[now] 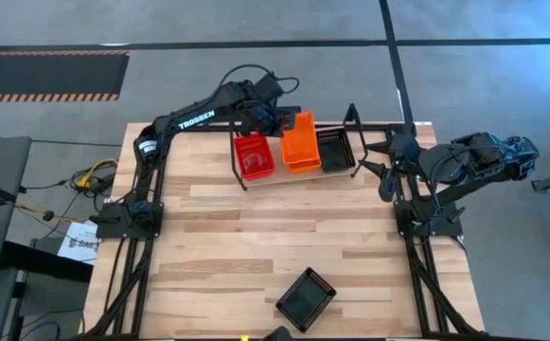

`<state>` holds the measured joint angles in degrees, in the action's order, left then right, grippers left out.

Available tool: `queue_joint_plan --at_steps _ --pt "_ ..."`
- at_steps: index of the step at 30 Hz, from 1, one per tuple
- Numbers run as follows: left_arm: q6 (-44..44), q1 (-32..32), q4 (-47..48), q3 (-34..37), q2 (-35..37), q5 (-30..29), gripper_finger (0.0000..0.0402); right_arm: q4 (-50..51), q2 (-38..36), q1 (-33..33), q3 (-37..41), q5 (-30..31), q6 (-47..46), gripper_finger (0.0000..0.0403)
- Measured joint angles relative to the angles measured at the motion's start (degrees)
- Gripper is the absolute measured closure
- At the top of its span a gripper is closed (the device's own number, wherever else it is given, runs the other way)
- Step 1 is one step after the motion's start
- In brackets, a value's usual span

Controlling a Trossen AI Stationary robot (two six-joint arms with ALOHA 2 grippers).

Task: Stack baskets on shelf by color
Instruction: Stack the orange bin into the orange bin on the shelf

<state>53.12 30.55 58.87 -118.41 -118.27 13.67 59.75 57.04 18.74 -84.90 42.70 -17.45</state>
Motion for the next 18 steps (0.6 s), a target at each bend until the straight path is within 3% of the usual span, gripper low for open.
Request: queue_joint_plan --at_steps 18 --pt "2.87 -0.37 -1.42 3.48 -0.10 2.77 0.0401 0.02 0.00 0.00 0.00 -0.27 0.13 0.0193"
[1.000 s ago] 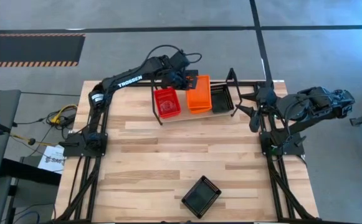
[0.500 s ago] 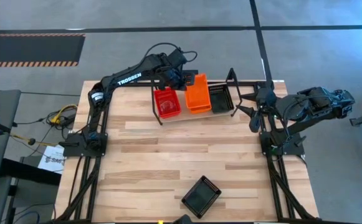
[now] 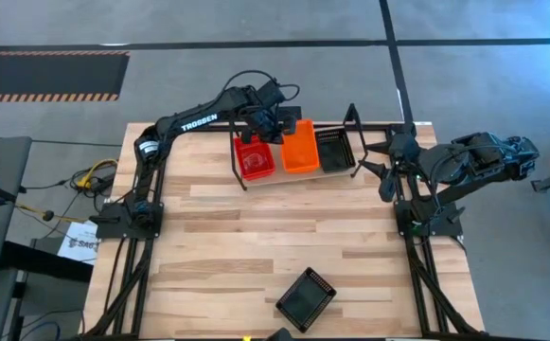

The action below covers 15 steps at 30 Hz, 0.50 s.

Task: Stack baskets on shelf by color
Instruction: Stack the orange bin into the orange bin on the shelf

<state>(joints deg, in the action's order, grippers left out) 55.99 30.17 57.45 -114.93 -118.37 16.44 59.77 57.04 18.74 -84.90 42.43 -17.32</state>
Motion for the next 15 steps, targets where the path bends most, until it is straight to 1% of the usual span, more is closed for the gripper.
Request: queue_joint_plan --at_steps 3,7,15 --pt "0.18 0.09 -1.83 -0.02 0.01 0.42 0.0401 0.04 0.00 0.00 0.00 -0.06 -0.02 0.0193" --pt "0.08 0.28 -1.27 -0.04 -0.24 0.92 0.0401 0.74 0.00 0.00 0.00 -0.06 -0.07 0.0193" --pt "-1.69 0.24 -1.68 -0.05 -4.19 4.65 0.0401 1.66 0.44 -0.02 0.00 -0.06 -0.17 0.0193"
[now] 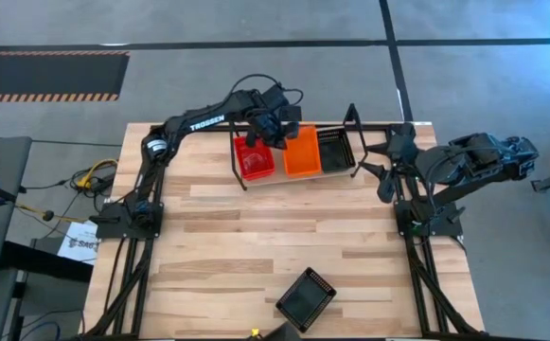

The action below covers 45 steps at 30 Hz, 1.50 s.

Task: Stack baskets on shelf by color
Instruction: Stack the orange bin into the orange bin on the shelf

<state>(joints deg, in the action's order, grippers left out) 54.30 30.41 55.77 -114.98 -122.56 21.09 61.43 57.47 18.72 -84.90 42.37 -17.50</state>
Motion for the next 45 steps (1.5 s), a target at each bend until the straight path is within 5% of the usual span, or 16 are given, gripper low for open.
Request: queue_joint_plan --at_steps 19,35,45 --pt "-8.35 0.76 -0.32 -0.02 -1.21 0.97 0.0400 1.62 2.16 -0.07 0.00 0.09 0.02 0.0193" --pt "-11.87 0.83 0.19 -8.19 -1.21 -0.86 0.0314 1.60 2.21 -0.07 0.02 0.10 -0.04 0.0212" --pt "-16.35 0.79 8.02 -10.53 -1.23 -3.28 0.0310 1.66 2.21 -0.07 0.02 0.09 -0.02 0.0225"
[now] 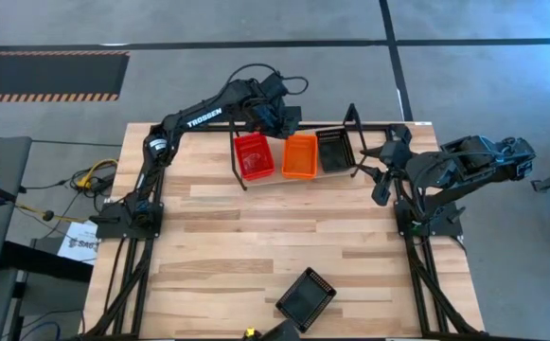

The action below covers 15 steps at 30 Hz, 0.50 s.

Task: Stack baskets on shelf by color
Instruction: Stack the orange bin into the orange bin on the shelf

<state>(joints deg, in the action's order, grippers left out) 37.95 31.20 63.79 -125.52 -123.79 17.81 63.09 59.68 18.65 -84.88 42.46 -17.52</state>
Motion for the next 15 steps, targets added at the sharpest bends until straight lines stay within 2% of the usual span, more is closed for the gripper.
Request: queue_joint_plan --at_steps 7,10,12,15 --pt "-7.49 -2.69 7.46 -9.63 0.10 -5.19 0.0311 1.76 0.00 -1.49 0.00 0.01 -0.02 0.0223" --pt "-10.52 -6.23 7.92 -7.51 3.75 -8.99 0.0311 2.78 0.59 -3.11 -0.02 -0.09 -0.69 0.0226" --pt "-11.59 -9.35 10.42 -7.49 5.98 -14.40 0.0311 3.95 1.22 -4.69 0.13 -0.41 -1.97 0.0229" --pt "-12.06 -15.16 16.39 -7.49 8.83 -25.87 0.0311 4.28 2.57 -7.86 1.52 -0.73 -2.82 0.0235"
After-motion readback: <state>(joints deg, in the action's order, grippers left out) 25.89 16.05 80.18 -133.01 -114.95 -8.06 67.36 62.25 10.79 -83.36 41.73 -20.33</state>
